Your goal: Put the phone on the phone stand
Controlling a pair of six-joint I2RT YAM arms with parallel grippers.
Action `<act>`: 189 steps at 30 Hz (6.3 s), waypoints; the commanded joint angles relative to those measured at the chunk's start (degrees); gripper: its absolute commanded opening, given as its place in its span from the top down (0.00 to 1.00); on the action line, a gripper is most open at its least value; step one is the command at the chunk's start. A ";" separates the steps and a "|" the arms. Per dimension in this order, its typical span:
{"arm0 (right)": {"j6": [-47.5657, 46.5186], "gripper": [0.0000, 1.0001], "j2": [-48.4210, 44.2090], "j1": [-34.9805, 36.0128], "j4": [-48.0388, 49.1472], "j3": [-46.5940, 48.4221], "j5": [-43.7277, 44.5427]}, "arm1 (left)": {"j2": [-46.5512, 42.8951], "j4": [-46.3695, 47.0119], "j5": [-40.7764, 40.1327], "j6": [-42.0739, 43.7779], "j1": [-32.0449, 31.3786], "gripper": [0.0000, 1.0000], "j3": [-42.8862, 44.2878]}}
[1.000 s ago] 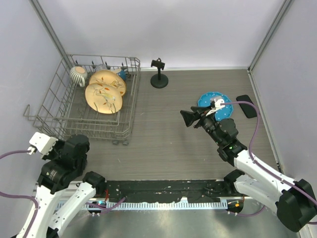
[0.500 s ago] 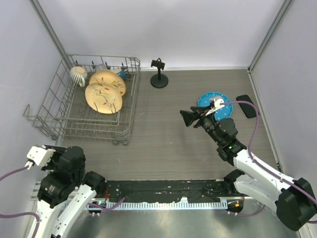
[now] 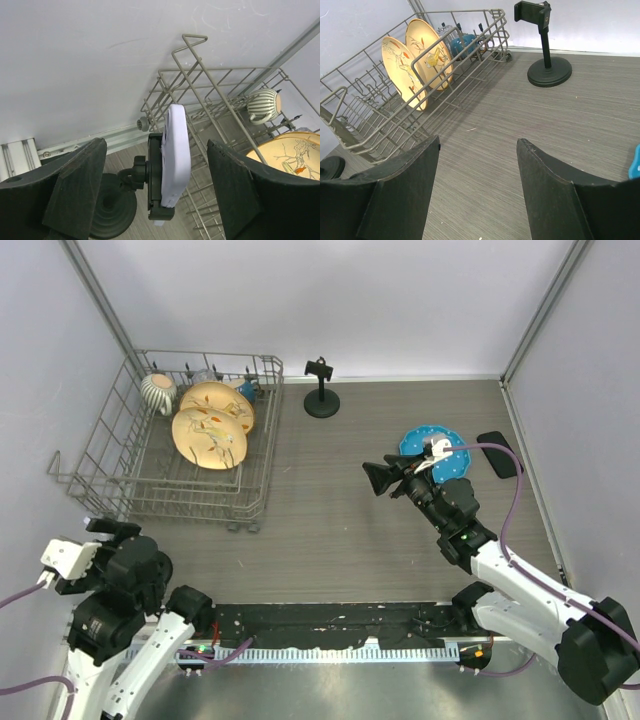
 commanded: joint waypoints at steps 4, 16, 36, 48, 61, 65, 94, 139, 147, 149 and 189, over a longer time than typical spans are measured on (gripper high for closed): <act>-0.53 0.32 0.11 0.24 3.08 0.39 0.20 | 2.50 2.33 4.24 -0.40 0.12 0.14 5.06; -0.53 0.32 0.11 0.16 2.46 0.56 0.11 | 3.11 8.65 22.96 16.55 0.20 0.26 17.45; 10.79 0.31 20.39 -7.73 -10.81 21.44 -5.06 | 41.51 45.80 78.69 21.75 0.03 0.23 27.58; 32.13 0.30 62.30 -11.80 5.24 57.85 -10.52 | 64.89 73.68 79.84 27.98 0.20 0.25 30.47; 50.25 0.22 82.88 -12.76 17.22 71.92 -7.43 | 71.14 85.37 83.00 27.90 0.64 0.18 27.14; 54.13 0.22 85.18 -12.85 23.54 70.97 -7.45 | 70.17 85.74 85.55 27.64 0.64 0.18 25.99; 60.02 0.33 90.55 -12.33 22.15 78.61 -11.93 | 70.96 87.32 89.07 24.91 0.64 0.20 23.97; 57.14 0.99 40.19 -11.44 12.24 24.38 -50.93 | 62.36 72.90 113.32 25.00 2.22 0.23 29.34; 40.46 0.99 39.66 -11.53 -8.87 24.72 -59.13 | 61.21 71.85 116.66 26.31 2.14 0.23 29.24; 31.26 0.97 39.66 -11.62 -17.10 27.61 -57.29 | 61.21 71.32 117.28 26.67 2.22 0.23 29.50; 18.37 0.16 26.04 -29.27 -42.27 28.86 -31.64 | 54.18 64.91 120.79 33.00 2.14 0.19 28.71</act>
